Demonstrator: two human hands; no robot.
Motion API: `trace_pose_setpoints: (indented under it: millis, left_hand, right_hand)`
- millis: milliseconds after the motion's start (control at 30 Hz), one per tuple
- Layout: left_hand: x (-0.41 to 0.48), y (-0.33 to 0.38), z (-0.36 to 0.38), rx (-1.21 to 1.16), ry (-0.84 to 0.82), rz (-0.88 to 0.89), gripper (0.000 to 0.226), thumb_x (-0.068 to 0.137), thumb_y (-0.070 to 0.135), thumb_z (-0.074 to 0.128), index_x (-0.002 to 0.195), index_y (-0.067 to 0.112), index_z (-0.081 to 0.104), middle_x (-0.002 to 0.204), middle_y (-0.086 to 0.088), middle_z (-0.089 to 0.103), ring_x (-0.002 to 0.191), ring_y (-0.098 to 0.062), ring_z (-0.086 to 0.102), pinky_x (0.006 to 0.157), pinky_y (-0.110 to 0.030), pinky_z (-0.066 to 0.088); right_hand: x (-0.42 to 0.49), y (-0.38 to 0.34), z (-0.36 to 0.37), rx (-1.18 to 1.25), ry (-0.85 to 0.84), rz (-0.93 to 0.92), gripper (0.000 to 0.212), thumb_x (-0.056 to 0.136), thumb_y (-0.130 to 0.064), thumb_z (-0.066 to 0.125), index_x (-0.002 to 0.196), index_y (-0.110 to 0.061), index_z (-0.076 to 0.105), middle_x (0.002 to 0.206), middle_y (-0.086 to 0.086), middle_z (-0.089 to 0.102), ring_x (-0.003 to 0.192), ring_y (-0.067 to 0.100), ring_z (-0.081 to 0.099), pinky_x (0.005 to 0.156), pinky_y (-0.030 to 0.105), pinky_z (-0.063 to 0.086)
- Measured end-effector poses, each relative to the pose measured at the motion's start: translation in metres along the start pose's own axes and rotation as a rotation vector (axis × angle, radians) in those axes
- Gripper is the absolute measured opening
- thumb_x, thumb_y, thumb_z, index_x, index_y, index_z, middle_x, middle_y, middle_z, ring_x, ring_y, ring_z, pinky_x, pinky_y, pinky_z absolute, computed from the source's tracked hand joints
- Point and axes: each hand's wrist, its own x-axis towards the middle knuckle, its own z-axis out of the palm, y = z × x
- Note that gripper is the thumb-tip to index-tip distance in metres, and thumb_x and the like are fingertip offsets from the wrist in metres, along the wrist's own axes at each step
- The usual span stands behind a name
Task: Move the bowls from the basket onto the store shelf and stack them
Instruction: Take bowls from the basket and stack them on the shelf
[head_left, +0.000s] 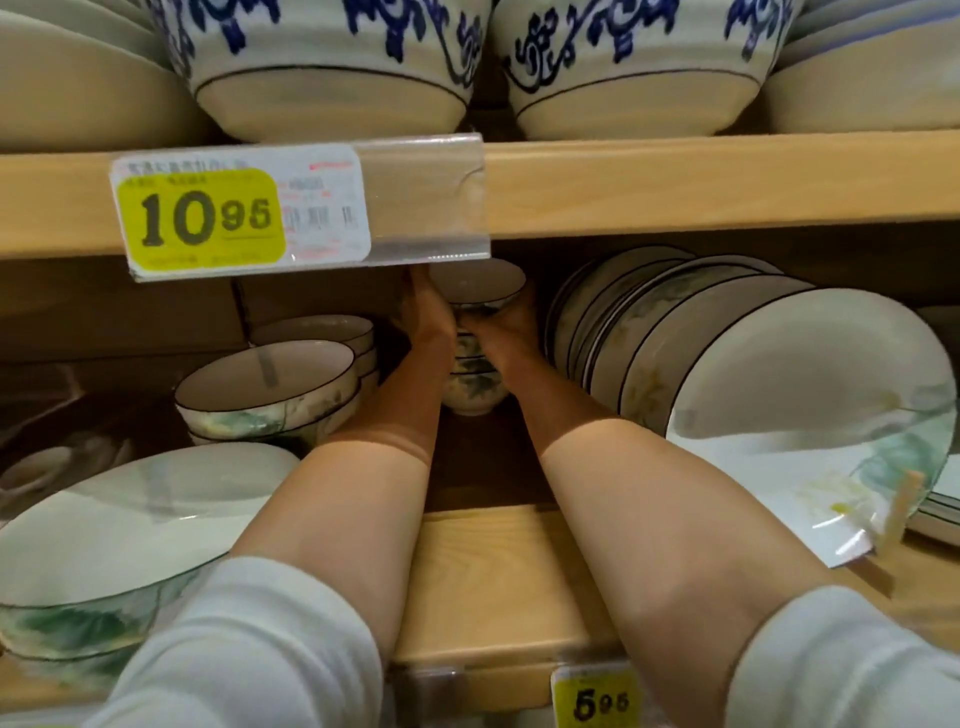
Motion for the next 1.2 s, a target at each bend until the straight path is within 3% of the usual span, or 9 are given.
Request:
trace_pose_setpoints:
  millis: [67,233,400,800,867,933,1000,1133,1200]
  left_hand:
    - [0.005,-0.003,-0.001,0.058,0.053,-0.016,0.055,0.097,0.053,0.031,0.138,0.023,0.051,0.144,-0.013,0.044,0.135,-0.032,0.037,0.113,-0.050,0.031]
    - [0.003,-0.011,-0.007,0.024,0.022,-0.073,0.057,0.096,0.051,0.031,0.131,0.015,0.057,0.129,-0.014,0.057,0.118,-0.030,0.053,0.106,-0.047,0.040]
    - [0.002,-0.017,-0.009,0.057,-0.005,-0.081,0.050,0.098,0.047,0.031,0.130,0.016,0.055,0.125,-0.013,0.059,0.114,-0.029,0.056,0.105,-0.045,0.043]
    - [-0.013,-0.001,-0.008,0.073,0.046,-0.088,0.050,0.099,0.042,0.031,0.138,0.015,0.046,0.134,-0.014,0.053,0.119,-0.031,0.053,0.106,-0.046,0.041]
    - [-0.018,0.007,-0.008,0.082,0.066,-0.101,0.051,0.099,0.042,0.029,0.139,0.014,0.044,0.136,-0.015,0.051,0.121,-0.031,0.052,0.106,-0.046,0.040]
    - [-0.027,0.015,-0.007,0.097,0.071,-0.108,0.052,0.100,0.043,0.026,0.140,0.014,0.044,0.139,-0.014,0.049,0.123,-0.031,0.049,0.107,-0.046,0.038]
    - [-0.038,0.023,-0.005,0.100,0.076,-0.096,0.054,0.101,0.044,0.024,0.143,0.014,0.043,0.142,-0.013,0.047,0.126,-0.031,0.047,0.110,-0.047,0.036]
    - [-0.069,0.040,-0.009,0.044,-0.017,-0.100,0.056,0.103,0.043,0.021,0.141,0.011,0.046,0.140,-0.015,0.051,0.128,-0.032,0.049,0.110,-0.045,0.038]
    - [-0.101,0.046,-0.021,-0.068,-0.145,-0.124,0.053,0.102,0.039,0.023,0.123,0.006,0.059,0.121,-0.017,0.063,0.111,-0.030,0.061,0.099,-0.041,0.048]
  right_hand:
    - [0.002,0.004,0.001,0.010,-0.017,0.029,0.084,0.064,-0.009,0.084,0.135,-0.014,0.041,0.133,0.009,0.054,0.123,0.022,0.051,0.097,0.028,0.042]
    - [0.001,0.015,0.003,-0.015,-0.018,0.090,0.087,0.063,-0.013,0.085,0.137,-0.015,0.039,0.132,0.007,0.054,0.121,0.021,0.053,0.091,0.025,0.040]
    - [0.004,0.020,0.001,-0.034,-0.041,0.100,0.077,0.066,-0.013,0.084,0.131,-0.016,0.043,0.126,0.007,0.057,0.118,0.022,0.055,0.089,0.026,0.042]
    - [-0.006,0.003,0.007,-0.062,-0.006,0.178,0.096,0.067,-0.021,0.085,0.145,-0.016,0.030,0.142,0.009,0.046,0.131,0.024,0.045,0.110,0.041,0.038]
    - [-0.013,-0.004,0.005,-0.073,0.061,0.160,0.081,0.075,-0.022,0.078,0.143,-0.014,0.035,0.139,0.010,0.049,0.128,0.026,0.048,0.107,0.033,0.038]
    - [-0.022,-0.014,0.002,-0.073,0.128,0.156,0.060,0.084,-0.020,0.067,0.138,-0.012,0.041,0.134,0.011,0.054,0.123,0.028,0.053,0.091,0.024,0.037]
    - [-0.034,-0.025,-0.002,-0.059,0.145,0.173,0.048,0.089,-0.019,0.058,0.135,-0.012,0.045,0.131,0.012,0.056,0.118,0.029,0.056,0.084,0.024,0.037]
    - [-0.064,-0.044,-0.011,0.014,0.089,0.183,0.044,0.091,-0.021,0.048,0.135,-0.013,0.047,0.130,0.013,0.056,0.117,0.032,0.055,0.100,0.043,0.046]
    - [-0.082,-0.049,-0.018,0.106,0.058,0.208,0.041,0.094,-0.019,0.046,0.132,-0.007,0.050,0.130,0.018,0.056,0.118,0.035,0.054,0.101,0.046,0.045]
